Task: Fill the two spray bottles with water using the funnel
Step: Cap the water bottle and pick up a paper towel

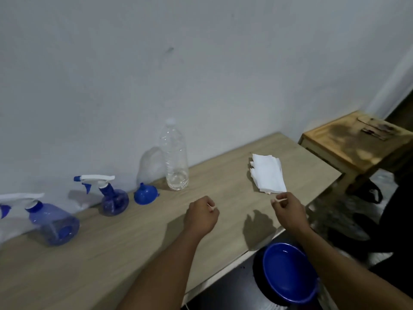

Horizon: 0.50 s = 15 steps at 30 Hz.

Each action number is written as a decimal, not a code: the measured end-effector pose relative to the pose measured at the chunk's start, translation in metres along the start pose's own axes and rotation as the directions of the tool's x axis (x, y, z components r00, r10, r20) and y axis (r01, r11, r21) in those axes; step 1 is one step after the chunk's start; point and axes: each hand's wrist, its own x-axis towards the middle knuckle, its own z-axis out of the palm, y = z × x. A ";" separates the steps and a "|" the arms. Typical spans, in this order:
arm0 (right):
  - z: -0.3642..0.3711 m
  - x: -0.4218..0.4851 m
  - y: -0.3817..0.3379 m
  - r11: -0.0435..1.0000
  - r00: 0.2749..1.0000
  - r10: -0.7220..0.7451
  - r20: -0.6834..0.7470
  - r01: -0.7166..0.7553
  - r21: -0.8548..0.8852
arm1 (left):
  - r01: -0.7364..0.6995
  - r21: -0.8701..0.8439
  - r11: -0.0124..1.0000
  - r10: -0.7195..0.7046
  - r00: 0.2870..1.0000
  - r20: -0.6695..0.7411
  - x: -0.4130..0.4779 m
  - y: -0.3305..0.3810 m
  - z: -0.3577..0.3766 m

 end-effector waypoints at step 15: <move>-0.041 0.169 0.060 0.966 0.981 0.099 0.164 -0.134 0.219 | 0.277 -0.152 0.949 -0.276 0.961 0.033 0.089 0.130 0.143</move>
